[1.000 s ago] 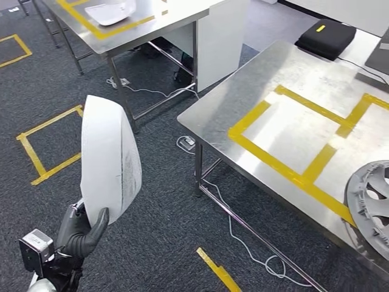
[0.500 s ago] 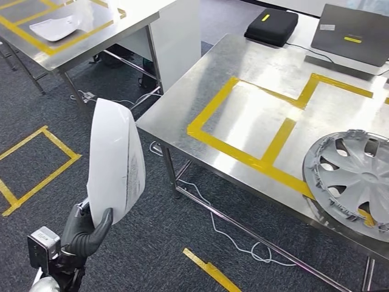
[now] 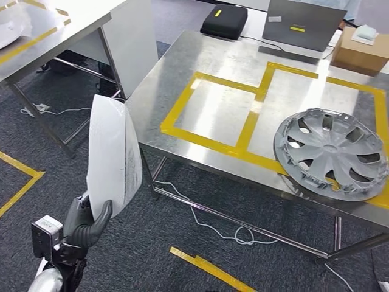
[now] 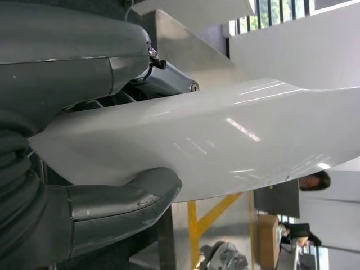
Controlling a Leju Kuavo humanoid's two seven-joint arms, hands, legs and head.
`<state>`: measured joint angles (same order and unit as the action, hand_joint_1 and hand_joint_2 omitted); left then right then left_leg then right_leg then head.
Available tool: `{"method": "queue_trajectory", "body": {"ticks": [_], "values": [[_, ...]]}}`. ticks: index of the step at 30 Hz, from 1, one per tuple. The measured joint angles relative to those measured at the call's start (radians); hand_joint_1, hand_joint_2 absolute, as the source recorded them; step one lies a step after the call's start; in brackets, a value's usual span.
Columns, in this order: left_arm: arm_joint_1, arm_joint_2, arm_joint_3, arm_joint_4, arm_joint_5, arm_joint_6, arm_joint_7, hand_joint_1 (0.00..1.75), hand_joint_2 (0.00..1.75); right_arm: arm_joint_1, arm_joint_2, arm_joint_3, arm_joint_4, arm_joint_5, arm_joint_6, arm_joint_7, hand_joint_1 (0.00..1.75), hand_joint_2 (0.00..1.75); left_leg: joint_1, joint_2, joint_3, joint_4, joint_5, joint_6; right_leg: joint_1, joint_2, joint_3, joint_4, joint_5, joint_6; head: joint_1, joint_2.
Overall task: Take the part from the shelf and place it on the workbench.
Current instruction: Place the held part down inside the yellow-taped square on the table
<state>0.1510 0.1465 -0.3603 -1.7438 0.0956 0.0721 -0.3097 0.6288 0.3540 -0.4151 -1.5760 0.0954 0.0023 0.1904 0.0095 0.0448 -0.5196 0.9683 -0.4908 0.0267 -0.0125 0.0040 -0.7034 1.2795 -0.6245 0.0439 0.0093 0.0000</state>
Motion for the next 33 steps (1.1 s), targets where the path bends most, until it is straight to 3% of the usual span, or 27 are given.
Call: {"method": "queue_trajectory", "body": {"ticks": [1, 3, 5, 8, 10, 13, 14, 15, 16, 18, 20, 23, 25, 29, 30, 31, 33], "values": [[-0.001, -0.002, 0.001, 0.003, 0.0, 0.0, 0.001, 1.75, 1.75, 0.0, 0.0, 0.0, 0.001, 0.001, 0.001, -0.001, 0.0, 1.75, 0.0, 0.011, 0.001, 0.0, -0.001, -0.001, 0.0, -0.004, 0.027, -0.041, 0.025, 0.0, 0.0, 0.0], [-0.005, -0.006, 0.004, 0.008, 0.0, 0.0, 0.004, 1.75, 1.75, 0.0, 0.0, -0.001, 0.003, 0.006, 0.009, -0.005, 0.0, 1.75, -0.002, 0.026, 0.002, 0.003, -0.004, -0.007, 0.001, -0.019, 0.119, -0.195, 0.084, -0.003, 0.0, 0.0], [-0.012, -0.009, 0.008, 0.011, 0.0, 0.001, 0.008, 1.75, 1.75, 0.0, 0.0, -0.001, 0.005, 0.015, 0.025, -0.008, 0.0, 1.75, -0.006, 0.034, 0.001, 0.009, -0.006, -0.017, 0.003, -0.027, 0.18, -0.294, 0.107, -0.012, -0.001, 0.0], [-0.021, -0.015, 0.013, 0.016, 0.0, 0.002, 0.014, 1.75, 1.75, 0.001, 0.0, -0.005, 0.011, 0.028, 0.041, -0.008, 0.0, 1.75, -0.005, 0.034, 0.002, 0.014, -0.007, -0.034, 0.004, -0.026, 0.183, -0.305, 0.107, -0.029, -0.002, 0.0], [-0.025, -0.019, 0.015, 0.017, 0.0, 0.002, 0.02, 1.75, 1.75, 0.0, 0.0, -0.006, 0.015, 0.031, 0.045, -0.007, 0.0, 1.75, -0.002, 0.005, -0.011, 0.052, -0.036, -0.046, 0.0, -0.023, 0.187, -0.31, 0.11, -0.04, -0.005, 0.0], [-0.027, -0.021, 0.02, 0.02, 0.0, 0.002, 0.027, 1.75, 1.75, -0.004, 0.0, -0.006, 0.021, 0.036, 0.049, -0.006, 0.0, 1.75, 0.001, -0.033, -0.097, 0.242, -0.129, -0.054, 0.0, -0.016, 0.192, -0.311, 0.11, -0.048, -0.009, 0.0], [-0.027, -0.022, 0.021, 0.023, 0.0, 0.002, 0.029, 1.75, 1.75, -0.004, 0.0, -0.006, 0.023, 0.038, 0.051, -0.004, 0.0, 1.75, 0.001, -0.035, -0.123, 0.295, -0.143, -0.054, 0.0, -0.012, 0.193, -0.31, 0.109, -0.049, -0.009, 0.0], [-0.027, -0.022, 0.022, 0.025, -0.001, 0.002, 0.03, 1.75, 1.75, -0.005, 0.0, -0.006, 0.024, 0.041, 0.053, -0.003, 0.0, 1.75, 0.001, -0.035, -0.134, 0.312, -0.136, -0.052, 0.001, -0.007, 0.196, -0.31, 0.108, -0.05, -0.009, 0.0], [-0.027, -0.023, 0.023, 0.026, -0.001, 0.002, 0.032, 1.75, 1.75, -0.005, 0.0, -0.006, 0.025, 0.042, 0.054, -0.002, 0.0, 1.75, 0.001, -0.035, -0.124, 0.286, -0.108, -0.049, 0.002, -0.002, 0.2, -0.31, 0.106, -0.049, -0.009, 0.0], [-0.029, -0.024, 0.026, 0.027, -0.001, 0.002, 0.033, 1.75, 1.75, -0.005, 0.0, -0.007, 0.026, 0.045, 0.057, 0.0, 0.0, 1.75, -0.001, -0.038, -0.066, 0.155, -0.03, -0.037, 0.003, 0.007, 0.206, -0.311, 0.1, -0.047, -0.009, 0.0], [-0.032, -0.025, 0.028, 0.028, -0.001, 0.002, 0.033, 1.75, 1.75, -0.005, 0.0, -0.007, 0.027, 0.045, 0.058, 0.001, 0.0, 1.75, -0.005, -0.042, -0.02, 0.051, 0.003, -0.024, 0.005, 0.012, 0.209, -0.309, 0.094, -0.039, -0.008, 0.0], [-0.036, -0.029, 0.029, 0.029, 0.0, 0.002, 0.033, 1.75, 1.75, -0.004, 0.0, -0.006, 0.029, 0.047, 0.06, 0.002, 0.0, 1.75, -0.007, -0.043, -0.013, 0.019, -0.005, -0.012, 0.007, 0.014, 0.205, -0.301, 0.098, -0.022, -0.007, 0.0], [-0.037, -0.033, 0.03, 0.029, 0.0, 0.002, 0.033, 1.75, 1.75, -0.004, 0.0, -0.006, 0.03, 0.049, 0.062, 0.003, 0.0, 1.75, -0.002, -0.042, -0.003, 0.011, -0.004, -0.003, 0.006, 0.01, 0.188, -0.265, 0.081, -0.013, -0.004, 0.0], [-0.042, -0.041, 0.031, 0.032, 0.0, 0.002, 0.037, 1.75, 1.75, -0.006, 0.0, -0.006, 0.033, 0.056, 0.071, 0.005, 0.0, 1.75, -0.002, -0.039, 0.006, 0.008, -0.011, 0.009, 0.003, 0.005, 0.047, -0.025, -0.016, 0.0, 0.002, 0.0], [-0.042, -0.042, 0.031, 0.033, 0.0, 0.001, 0.039, 1.75, 1.75, -0.006, 0.0, -0.007, 0.034, 0.059, 0.074, 0.005, 0.0, 1.75, -0.003, -0.039, 0.009, 0.008, -0.014, 0.009, 0.003, 0.005, 0.025, -0.001, -0.015, 0.002, 0.002, 0.0], [-0.042, -0.044, 0.031, 0.035, 0.0, 0.001, 0.04, 1.75, 1.75, -0.006, 0.0, -0.007, 0.035, 0.061, 0.076, 0.005, 0.0, 1.75, -0.003, -0.039, 0.015, 0.008, -0.018, 0.008, 0.002, 0.004, 0.024, -0.017, 0.008, 0.002, 0.002, 0.0], [-0.044, -0.048, 0.031, 0.036, 0.0, 0.001, 0.042, 1.75, 1.75, -0.007, 0.0, -0.008, 0.037, 0.064, 0.08, 0.005, 0.0, 1.75, -0.003, -0.039, 0.03, 0.008, -0.029, 0.003, 0.002, -0.001, 0.073, -0.145, 0.094, -0.001, 0.002, 0.0]]}}
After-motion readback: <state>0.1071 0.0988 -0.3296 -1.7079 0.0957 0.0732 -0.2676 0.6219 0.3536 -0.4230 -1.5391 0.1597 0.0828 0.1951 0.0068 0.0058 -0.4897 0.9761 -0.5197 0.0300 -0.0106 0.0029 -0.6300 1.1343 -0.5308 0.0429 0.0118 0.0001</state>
